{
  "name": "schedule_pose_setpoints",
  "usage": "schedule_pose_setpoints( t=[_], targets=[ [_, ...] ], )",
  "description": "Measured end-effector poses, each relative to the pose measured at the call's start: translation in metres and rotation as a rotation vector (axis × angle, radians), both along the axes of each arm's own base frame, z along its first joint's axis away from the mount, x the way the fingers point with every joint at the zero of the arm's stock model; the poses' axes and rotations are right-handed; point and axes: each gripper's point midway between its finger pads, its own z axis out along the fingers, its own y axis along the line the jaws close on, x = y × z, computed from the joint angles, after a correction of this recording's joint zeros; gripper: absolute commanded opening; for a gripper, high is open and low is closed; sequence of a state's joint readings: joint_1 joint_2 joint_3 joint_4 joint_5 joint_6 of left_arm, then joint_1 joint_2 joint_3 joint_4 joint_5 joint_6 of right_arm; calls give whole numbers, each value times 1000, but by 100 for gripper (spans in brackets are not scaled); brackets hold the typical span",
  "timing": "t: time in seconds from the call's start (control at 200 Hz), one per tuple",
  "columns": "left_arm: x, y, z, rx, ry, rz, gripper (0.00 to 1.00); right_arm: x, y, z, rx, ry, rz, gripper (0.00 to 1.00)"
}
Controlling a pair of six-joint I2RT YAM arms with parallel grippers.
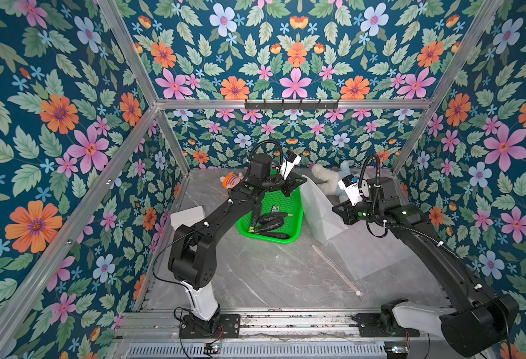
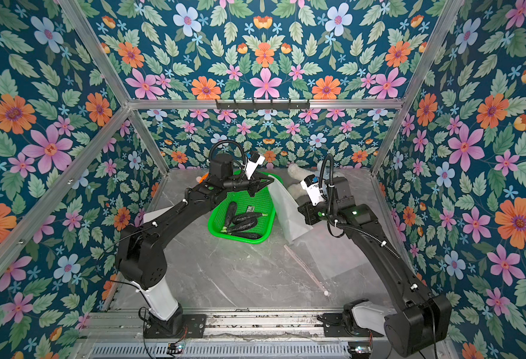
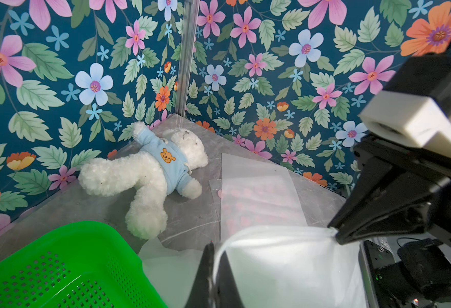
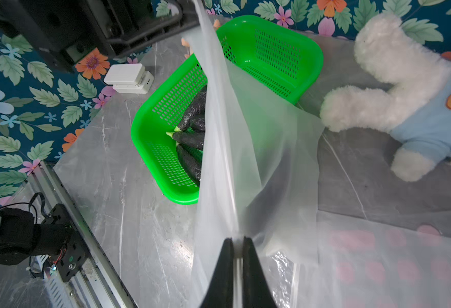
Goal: Place the eggplant in a zip-top bag and seal the zipper
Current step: Zip the zipper on the zipper food storage bag, then place the zipper food storage bag at the center of the board.
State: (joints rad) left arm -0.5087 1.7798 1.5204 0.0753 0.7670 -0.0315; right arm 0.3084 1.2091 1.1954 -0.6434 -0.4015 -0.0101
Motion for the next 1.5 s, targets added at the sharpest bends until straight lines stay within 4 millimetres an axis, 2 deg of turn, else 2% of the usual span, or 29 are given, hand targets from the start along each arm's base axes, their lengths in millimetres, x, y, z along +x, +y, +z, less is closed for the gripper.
schedule_pose_setpoints(
  t=[0.185,0.431,0.667,0.752,0.817,0.897,0.977,1.163,1.333,1.504],
  targets=[
    [9,-4,5,-24,-3,7,0,-16,-12,-3,-8,44,-64,2],
    [17,-8,-2,-32,16,18,0,-34,-23,-13,-16,123,-124,2],
    [22,-11,-2,-43,23,22,0,-42,-30,-15,-26,149,-159,4],
    [23,-11,-2,-48,23,23,0,-41,-30,-9,-24,141,-162,14],
    [26,-11,0,-55,23,35,0,-41,-31,-1,-22,128,-164,29],
    [39,-5,7,-73,-1,90,0,-52,-38,-1,-46,159,-178,42],
    [43,-3,14,-93,-4,102,0,-54,-40,12,-36,123,-186,52],
    [27,-20,31,-126,-31,32,0,-45,-51,32,-30,64,-226,67],
    [24,-24,45,-150,-42,21,0,-39,-53,36,-35,40,-225,77],
    [8,-41,66,-170,-66,-35,0,-32,-53,39,-42,16,-219,83]
  ],
)
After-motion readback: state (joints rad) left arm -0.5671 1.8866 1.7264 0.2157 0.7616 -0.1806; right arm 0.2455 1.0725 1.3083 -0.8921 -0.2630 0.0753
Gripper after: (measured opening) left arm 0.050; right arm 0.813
